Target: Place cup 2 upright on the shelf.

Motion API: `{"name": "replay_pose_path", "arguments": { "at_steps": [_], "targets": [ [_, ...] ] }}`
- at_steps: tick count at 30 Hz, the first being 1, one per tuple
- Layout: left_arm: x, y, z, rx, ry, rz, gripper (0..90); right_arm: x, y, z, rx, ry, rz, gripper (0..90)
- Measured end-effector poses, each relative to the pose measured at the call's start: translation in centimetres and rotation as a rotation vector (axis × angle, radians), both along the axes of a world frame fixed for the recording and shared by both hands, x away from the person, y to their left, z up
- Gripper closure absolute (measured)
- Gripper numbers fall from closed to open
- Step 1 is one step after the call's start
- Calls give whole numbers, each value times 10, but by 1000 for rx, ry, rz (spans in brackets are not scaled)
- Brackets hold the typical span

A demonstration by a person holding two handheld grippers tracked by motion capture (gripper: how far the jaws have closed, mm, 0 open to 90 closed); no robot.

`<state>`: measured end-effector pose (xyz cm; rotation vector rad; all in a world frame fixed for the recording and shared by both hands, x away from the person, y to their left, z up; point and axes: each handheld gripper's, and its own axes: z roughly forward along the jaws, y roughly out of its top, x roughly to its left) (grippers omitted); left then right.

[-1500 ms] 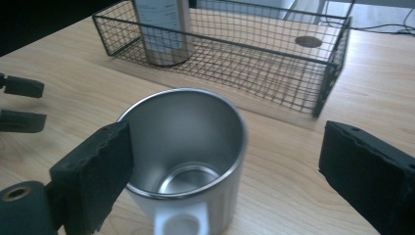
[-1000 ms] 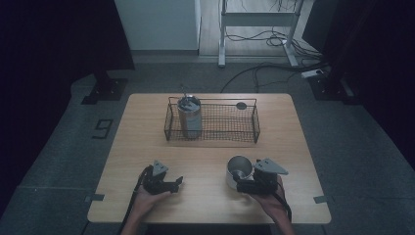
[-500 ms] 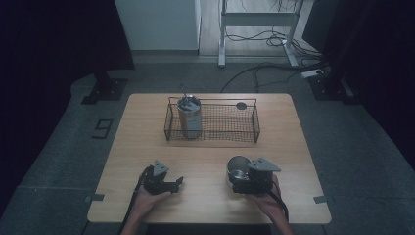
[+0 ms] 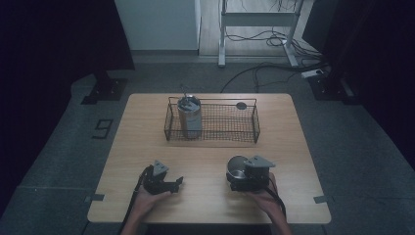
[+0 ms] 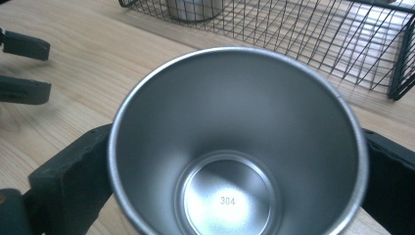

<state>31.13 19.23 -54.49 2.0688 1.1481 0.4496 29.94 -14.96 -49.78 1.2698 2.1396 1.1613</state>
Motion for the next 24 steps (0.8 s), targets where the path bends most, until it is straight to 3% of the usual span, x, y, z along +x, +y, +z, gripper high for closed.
{"name": "replay_pose_path", "arguments": {
  "at_steps": [6,24],
  "targets": [
    [0,0,0,1,-1,0,144,4,1,-6,-9,20,12,49],
    [0,1,0,4,-2,3,144,4,2,-6,-40,-9,14,66]
  ]
}}
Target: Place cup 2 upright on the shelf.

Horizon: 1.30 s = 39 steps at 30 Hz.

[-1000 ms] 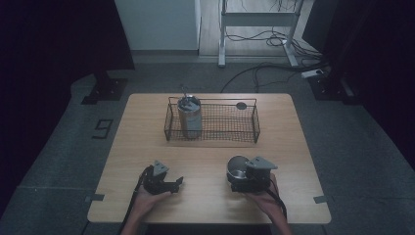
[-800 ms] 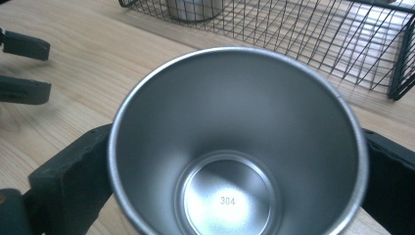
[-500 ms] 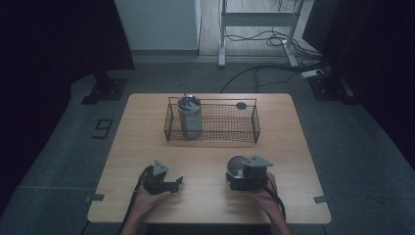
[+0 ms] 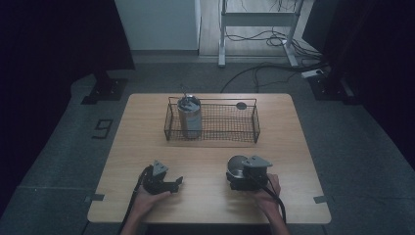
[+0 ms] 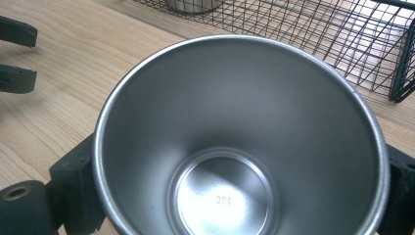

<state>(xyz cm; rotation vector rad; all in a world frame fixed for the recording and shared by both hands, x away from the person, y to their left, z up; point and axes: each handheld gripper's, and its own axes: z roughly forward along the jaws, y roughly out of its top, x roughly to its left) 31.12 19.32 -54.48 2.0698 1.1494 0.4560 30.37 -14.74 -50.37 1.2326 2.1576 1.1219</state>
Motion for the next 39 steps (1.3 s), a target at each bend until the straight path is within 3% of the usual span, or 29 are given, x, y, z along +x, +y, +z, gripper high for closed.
{"name": "replay_pose_path", "arguments": {
  "at_steps": [9,18,39],
  "targets": [
    [0,0,0,-2,-6,2,144,0,-7,5,34,7,4,67],
    [1,-1,0,-10,-4,7,147,-5,-14,23,66,-31,-9,67],
    [4,-6,-1,26,29,28,145,0,-15,60,85,-50,-22,68]
  ]
}}
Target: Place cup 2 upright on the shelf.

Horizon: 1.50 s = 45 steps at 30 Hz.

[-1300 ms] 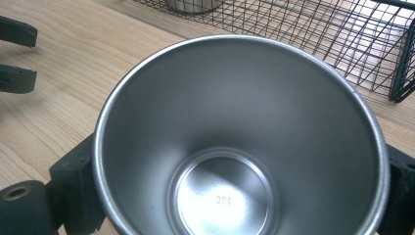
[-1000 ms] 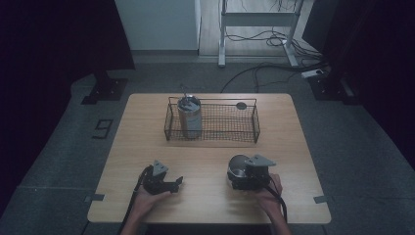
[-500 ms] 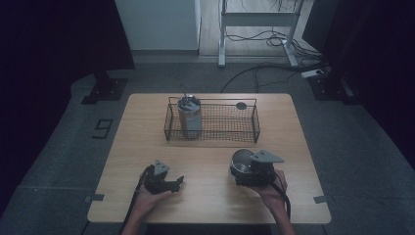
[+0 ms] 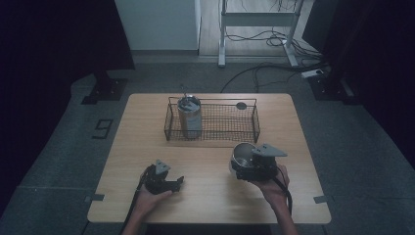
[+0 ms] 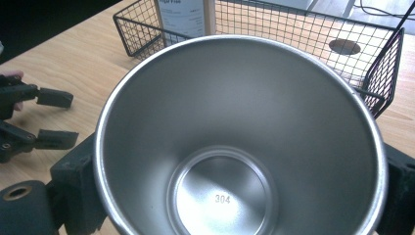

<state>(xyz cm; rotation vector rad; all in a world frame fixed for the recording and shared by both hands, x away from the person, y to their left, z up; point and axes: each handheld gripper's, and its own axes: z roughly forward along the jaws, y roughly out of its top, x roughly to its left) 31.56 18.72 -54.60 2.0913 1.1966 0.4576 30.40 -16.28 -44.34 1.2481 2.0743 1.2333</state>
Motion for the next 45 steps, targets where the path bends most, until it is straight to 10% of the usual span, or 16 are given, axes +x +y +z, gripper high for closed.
{"name": "replay_pose_path", "arguments": {
  "at_steps": [45],
  "targets": [
    [2,-2,-1,29,10,22,146,53,-4,39,38,23,-4,68]
  ]
}}
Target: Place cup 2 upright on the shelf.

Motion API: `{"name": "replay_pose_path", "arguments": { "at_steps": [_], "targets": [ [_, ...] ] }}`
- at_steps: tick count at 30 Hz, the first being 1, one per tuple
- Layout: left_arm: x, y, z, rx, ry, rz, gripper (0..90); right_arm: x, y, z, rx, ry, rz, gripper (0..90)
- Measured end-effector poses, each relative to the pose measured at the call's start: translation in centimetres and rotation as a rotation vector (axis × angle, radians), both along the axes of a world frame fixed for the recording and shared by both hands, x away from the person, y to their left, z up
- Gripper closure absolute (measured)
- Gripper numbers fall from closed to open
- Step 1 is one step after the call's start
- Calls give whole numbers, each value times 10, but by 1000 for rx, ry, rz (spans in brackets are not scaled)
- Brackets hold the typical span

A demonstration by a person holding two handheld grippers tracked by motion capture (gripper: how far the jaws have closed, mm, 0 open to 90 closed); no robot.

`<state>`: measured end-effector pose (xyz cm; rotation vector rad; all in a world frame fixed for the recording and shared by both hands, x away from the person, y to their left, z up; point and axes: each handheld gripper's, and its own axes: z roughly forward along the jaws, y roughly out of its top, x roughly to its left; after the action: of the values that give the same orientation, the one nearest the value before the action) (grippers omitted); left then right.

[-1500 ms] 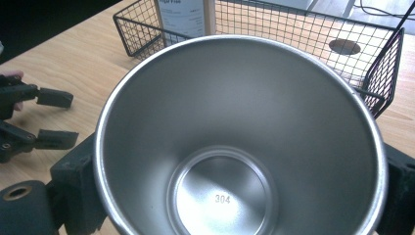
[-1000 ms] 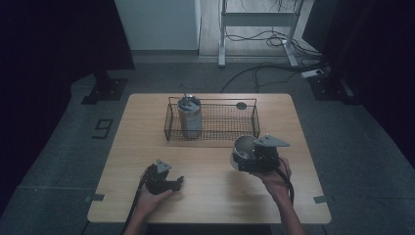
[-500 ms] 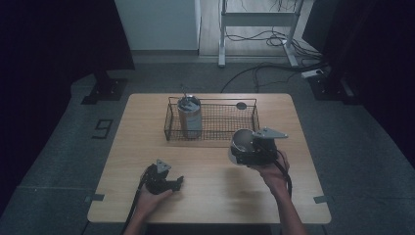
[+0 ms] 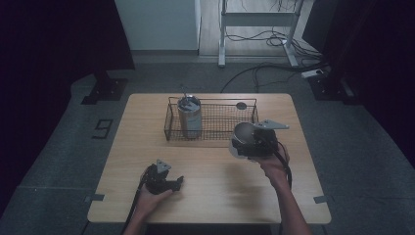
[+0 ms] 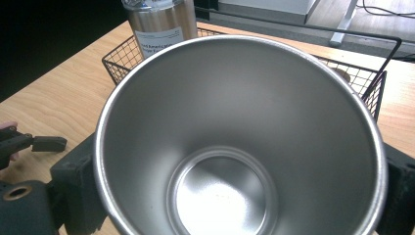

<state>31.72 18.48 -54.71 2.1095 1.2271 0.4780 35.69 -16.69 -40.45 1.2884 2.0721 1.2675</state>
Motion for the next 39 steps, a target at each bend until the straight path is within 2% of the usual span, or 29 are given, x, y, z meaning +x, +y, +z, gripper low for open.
{"name": "replay_pose_path", "arguments": {
  "at_steps": [39],
  "targets": [
    [0,0,0,0,0,0,145,45,17,33,-35,-19,5,68]
  ]
}}
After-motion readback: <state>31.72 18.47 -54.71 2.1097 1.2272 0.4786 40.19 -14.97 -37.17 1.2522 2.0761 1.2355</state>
